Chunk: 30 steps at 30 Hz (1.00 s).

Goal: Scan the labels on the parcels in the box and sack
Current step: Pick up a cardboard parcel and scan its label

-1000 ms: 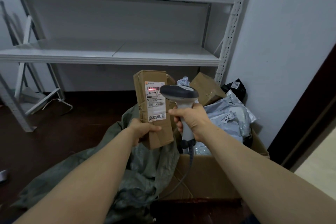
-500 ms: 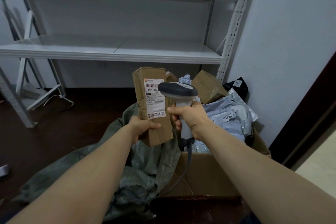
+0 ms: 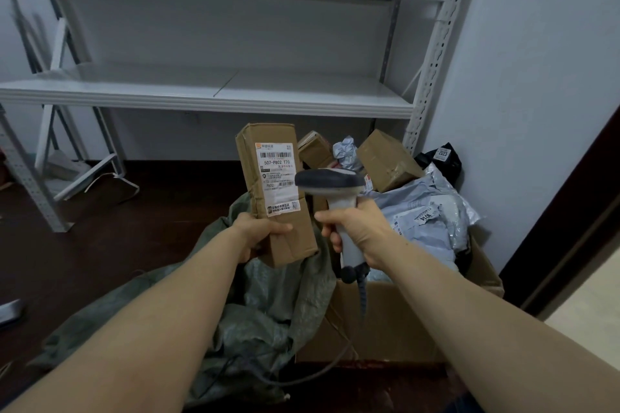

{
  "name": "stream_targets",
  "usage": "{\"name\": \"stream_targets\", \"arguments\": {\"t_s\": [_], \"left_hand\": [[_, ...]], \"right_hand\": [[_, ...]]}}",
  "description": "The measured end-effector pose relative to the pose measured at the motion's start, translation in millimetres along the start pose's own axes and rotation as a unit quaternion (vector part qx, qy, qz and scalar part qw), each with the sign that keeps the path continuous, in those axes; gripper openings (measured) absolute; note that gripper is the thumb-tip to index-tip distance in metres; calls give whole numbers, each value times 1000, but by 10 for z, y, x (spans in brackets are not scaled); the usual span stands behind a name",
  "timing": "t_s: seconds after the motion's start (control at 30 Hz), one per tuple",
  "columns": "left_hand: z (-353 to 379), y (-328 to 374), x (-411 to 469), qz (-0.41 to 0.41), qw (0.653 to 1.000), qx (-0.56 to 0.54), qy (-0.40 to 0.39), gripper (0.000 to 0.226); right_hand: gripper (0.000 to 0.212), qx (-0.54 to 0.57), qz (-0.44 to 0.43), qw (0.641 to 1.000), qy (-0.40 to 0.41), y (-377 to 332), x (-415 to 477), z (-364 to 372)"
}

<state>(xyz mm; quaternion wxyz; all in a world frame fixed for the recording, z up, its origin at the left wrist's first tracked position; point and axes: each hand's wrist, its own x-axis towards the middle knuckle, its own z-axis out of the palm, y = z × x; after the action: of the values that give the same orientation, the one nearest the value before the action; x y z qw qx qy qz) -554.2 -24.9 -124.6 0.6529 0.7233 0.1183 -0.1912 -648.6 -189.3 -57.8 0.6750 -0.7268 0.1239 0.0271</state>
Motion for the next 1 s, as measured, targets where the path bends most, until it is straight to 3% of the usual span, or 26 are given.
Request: {"name": "stream_targets", "arguments": {"t_s": [0.73, 0.8, 0.9, 1.0], "left_hand": [[-65, -52, 49, -7, 1000, 11, -7, 61], [-69, -50, 9, -7, 1000, 24, -18, 61], [-77, -95, -25, 4, 996, 86, -37, 80], [-73, -155, -48, 27, 986, 158, -54, 94]], "right_hand": [[17, -6, -5, 1000, -18, 166, 101, 3], [15, 29, -11, 1000, -4, 184, 140, 2], [9, 141, -14, 989, 43, 213, 230, 6], [36, 248, 12, 964, 98, 281, 353, -16]]}}
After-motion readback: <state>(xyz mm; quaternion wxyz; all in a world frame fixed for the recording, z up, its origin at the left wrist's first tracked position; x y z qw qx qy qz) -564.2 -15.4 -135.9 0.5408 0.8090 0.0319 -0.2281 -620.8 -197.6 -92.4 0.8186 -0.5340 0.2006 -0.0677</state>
